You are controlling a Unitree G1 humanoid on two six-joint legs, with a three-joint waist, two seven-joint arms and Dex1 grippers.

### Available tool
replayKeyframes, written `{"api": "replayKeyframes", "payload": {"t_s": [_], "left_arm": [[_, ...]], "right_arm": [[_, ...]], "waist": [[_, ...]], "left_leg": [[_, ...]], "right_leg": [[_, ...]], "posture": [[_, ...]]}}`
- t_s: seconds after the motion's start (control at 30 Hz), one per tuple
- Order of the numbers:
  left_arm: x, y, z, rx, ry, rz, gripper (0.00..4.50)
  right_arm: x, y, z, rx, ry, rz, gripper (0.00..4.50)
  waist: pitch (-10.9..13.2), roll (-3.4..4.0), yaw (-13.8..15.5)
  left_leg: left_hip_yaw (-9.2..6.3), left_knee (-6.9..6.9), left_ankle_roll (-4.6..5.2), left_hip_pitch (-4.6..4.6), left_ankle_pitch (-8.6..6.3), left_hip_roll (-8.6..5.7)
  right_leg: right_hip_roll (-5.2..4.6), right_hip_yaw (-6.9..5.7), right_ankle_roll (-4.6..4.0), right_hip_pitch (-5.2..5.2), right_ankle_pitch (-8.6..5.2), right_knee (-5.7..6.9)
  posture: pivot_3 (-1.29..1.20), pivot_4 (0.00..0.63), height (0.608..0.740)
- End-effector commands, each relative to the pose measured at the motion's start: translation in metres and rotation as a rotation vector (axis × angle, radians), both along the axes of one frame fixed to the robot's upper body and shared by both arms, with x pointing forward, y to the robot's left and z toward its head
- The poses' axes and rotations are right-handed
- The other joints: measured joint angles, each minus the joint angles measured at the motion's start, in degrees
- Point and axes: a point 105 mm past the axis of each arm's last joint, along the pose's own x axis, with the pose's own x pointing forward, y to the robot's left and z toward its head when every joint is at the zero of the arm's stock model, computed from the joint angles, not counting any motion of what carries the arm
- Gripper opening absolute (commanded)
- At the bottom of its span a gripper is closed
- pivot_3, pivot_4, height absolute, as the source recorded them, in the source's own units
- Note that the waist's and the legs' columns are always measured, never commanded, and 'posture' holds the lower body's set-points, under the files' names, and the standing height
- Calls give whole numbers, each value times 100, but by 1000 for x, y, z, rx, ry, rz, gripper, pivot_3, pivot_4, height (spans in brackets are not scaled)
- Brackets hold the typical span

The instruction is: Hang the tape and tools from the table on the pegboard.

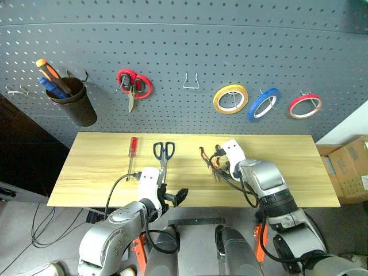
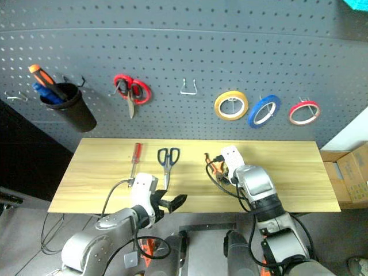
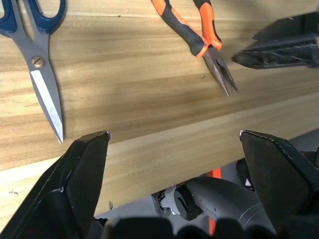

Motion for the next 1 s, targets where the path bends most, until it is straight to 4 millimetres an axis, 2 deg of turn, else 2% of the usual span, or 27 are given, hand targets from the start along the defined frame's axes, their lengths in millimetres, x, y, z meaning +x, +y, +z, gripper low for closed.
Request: {"api": "replayKeyframes", "payload": {"t_s": [0.03, 0.13, 0.27, 0.4, 0.63, 0.8, 1.0], "left_arm": [[-4, -1, 11, -5, -39, 7, 4500], [-5, 2, 15, -2, -48, 16, 4500], [-6, 8, 18, 6, -52, 39, 4500], [-10, 15, 15, 16, -39, 56, 4500], [-9, 10, 14, 0, -37, 57, 4500], [-8, 7, 12, -8, -37, 56, 4500], [-8, 6, 12, -12, -43, 63, 4500]], "right_arm": [[8, -1, 0, -43, 4, -27, 4485], [5, 4, -8, -23, 78, -65, 4485], [5, 10, -10, -1, 126, -92, 4485], [6, 11, -3, 9, 159, -119, 4485], [6, 13, 13, 27, 201, -175, 4485], [3, 27, 33, 72, 246, -194, 4485], [-2, 60, 49, 149, 262, -183, 4485]], "waist": [[12, -6, 4], [17, -6, 11], [55, -2, -3], [118, -3, 0], [151, -2, 1], [152, 0, -6], [152, 0, -5]], "left_leg": [[-2, 4, 9, -1, -13, -2], [-23, -9, 38, 3, -45, 9], [-24, -54, 38, 21, -46, 9], [-26, -56, 37, 28, -46, 10], [-25, -57, 36, 26, -45, 8], [-25, -67, 36, 25, -46, 10], [-25, -74, 36, 26, -46, 13]], "right_leg": [[0, 0, -8, -8, -11, 32], [14, -25, -26, -8, -44, 42], [14, -25, -28, -7, -67, 36], [15, -28, -31, -6, -93, 40], [14, -27, -26, -6, -91, 37], [15, -29, -22, -12, -89, 37], [19, -30, -24, -16, -90, 37]], "posture": [[136, 342, 740], [151, 345, 740], [160, 354, 740], [155, 360, 740], [138, 349, 740], [129, 343, 740], [142, 339, 740]]}}
